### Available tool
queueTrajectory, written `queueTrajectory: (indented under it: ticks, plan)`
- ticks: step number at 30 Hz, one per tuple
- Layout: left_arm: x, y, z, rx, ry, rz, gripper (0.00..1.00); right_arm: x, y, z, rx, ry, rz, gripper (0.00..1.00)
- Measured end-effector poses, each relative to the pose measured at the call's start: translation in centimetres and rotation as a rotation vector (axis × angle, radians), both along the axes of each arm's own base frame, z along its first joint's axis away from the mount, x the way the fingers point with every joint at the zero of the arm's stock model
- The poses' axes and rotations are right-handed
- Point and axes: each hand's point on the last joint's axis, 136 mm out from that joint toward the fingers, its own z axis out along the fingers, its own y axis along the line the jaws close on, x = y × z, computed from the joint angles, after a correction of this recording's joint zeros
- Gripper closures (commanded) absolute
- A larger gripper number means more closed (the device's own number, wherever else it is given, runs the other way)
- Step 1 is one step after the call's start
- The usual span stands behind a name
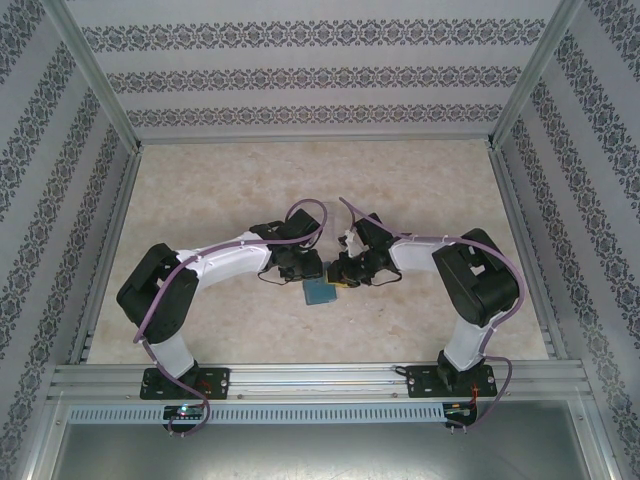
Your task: Take the credit cards out of the card holder
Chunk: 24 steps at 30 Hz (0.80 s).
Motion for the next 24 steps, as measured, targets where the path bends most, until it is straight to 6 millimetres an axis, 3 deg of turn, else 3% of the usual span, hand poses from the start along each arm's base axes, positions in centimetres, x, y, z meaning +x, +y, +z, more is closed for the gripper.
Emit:
queueTrajectory:
  ticks: [11,24]
  plan:
    - [-1.2,0.5,-2.1,0.061,0.065,-0.012,0.75,-0.2,1.5,0.1,0.055,0.004,-0.052,0.84]
    - [-1.1,0.9,-2.3,0.123,0.076,-0.02,0.69,-0.1,1.6,-0.1,0.061,0.02,-0.073,0.84]
